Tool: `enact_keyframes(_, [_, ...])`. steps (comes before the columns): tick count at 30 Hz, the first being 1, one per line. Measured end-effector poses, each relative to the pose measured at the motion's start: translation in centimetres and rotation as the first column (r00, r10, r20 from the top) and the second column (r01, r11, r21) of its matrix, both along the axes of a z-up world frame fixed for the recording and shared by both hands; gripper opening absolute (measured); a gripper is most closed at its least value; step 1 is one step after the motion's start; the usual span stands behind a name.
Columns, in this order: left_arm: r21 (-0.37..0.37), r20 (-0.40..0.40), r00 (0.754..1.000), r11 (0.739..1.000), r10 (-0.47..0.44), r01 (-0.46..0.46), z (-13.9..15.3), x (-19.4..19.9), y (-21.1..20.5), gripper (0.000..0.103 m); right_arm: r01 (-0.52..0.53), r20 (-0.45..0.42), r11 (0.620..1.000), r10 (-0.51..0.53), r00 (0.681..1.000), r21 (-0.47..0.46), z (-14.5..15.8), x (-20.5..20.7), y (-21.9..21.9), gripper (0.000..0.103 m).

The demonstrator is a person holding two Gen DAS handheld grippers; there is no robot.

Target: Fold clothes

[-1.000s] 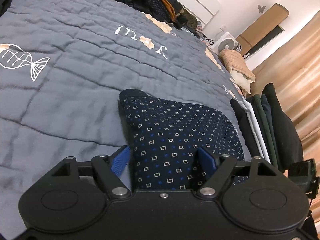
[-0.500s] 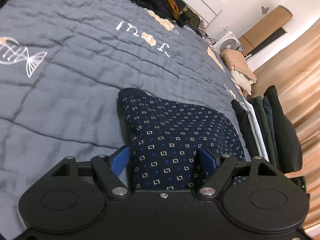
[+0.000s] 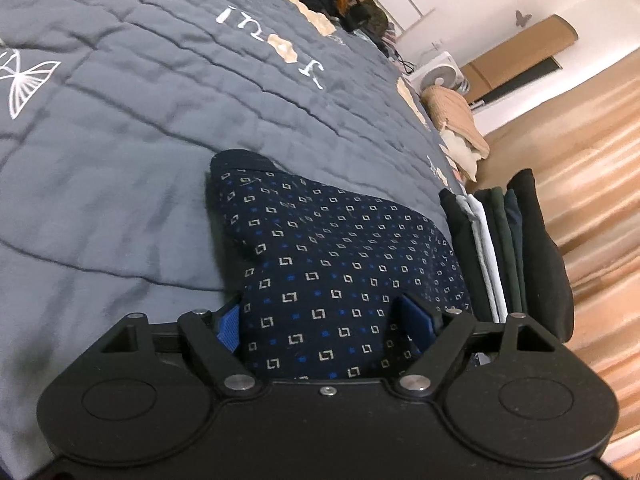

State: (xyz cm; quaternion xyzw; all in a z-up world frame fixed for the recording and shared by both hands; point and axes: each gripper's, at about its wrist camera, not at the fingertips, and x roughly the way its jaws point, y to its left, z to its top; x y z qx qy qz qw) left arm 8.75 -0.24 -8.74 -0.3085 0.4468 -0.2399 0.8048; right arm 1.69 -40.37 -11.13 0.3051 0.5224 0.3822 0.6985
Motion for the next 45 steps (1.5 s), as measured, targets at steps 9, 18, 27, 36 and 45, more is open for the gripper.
enact_keyframes(9, [-0.046, -0.032, 0.999, 0.999, -0.018, 0.017, -0.9, 1.3, -0.6, 0.078, 0.036, 0.019, 0.999, -0.035, 0.999, -0.037, 0.0, -0.9, 0.7, 0.103])
enact_keyframes(18, [0.083, 0.089, 0.990, 0.992, -0.106, 0.099, 1.7, 0.5, -2.0, 0.034, 0.166, 0.011, 0.984, -0.166, 0.986, -0.058, 1.0, -3.9, 1.5, 0.039])
enact_keyframes(27, [0.376, 0.234, 0.884, 0.876, -0.405, 0.302, 9.9, 2.7, -4.5, 0.031, 0.388, 0.099, 0.919, -0.393, 0.914, 0.072, 4.0, -11.4, 6.5, 0.034])
enact_keyframes(36, [0.695, 0.082, 0.643, 0.507, -0.761, 0.510, 11.9, 5.6, -11.5, 0.031, 0.509, 0.248, 0.852, -0.523, 0.815, 0.124, 4.5, -13.9, 15.0, 0.034])
enact_keyframes(45, [0.684, -0.066, 0.636, 0.429, -0.769, 0.590, 6.8, 9.8, -10.5, 0.040, 0.495, 0.079, 0.862, -0.504, 0.860, 0.112, 0.1, -9.7, 19.2, 0.042])
